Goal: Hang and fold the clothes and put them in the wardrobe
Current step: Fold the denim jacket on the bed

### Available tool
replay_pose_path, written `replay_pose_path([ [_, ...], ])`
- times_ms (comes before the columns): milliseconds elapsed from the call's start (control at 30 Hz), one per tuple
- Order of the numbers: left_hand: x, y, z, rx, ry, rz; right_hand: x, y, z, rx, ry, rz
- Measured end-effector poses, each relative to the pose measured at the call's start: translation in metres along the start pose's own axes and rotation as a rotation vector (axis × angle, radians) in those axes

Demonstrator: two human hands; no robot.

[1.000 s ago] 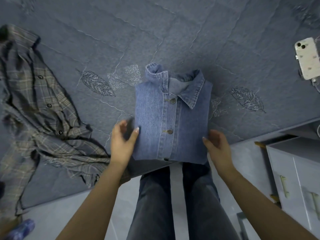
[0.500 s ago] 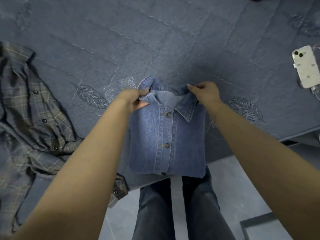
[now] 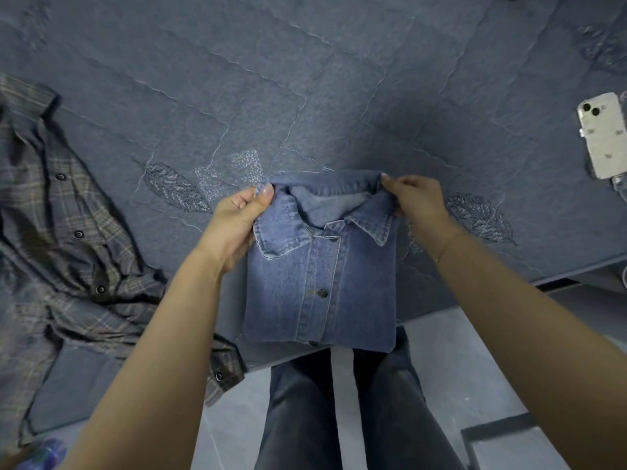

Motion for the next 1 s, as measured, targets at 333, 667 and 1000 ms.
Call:
replay_pose_path([
  [333,0.027,-0.044,-0.011,-0.246,0.283,0.507,-0.01,0.022,0.016,0.224,0.011,-0.563],
  [667,0.055,-0.033,0.005,0.903,0.19,-1.197,0.034,0.016,0.085,-0.956,-0.167,0.48],
  [1000,0.041,-0.047,-0.021,0.617,-0.044,-1.122,0.036,0.04,0.054,-0.437,-0.354,0.183],
])
Point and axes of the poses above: each hand's wrist, its own z-axis away from the middle knuckle, its own x-axis out of the palm, y = z × x, the point moved 9 cm from there along -z, towards the middle knuckle, and after that the axes turned 15 degrees about y, right-handed, at the moved point
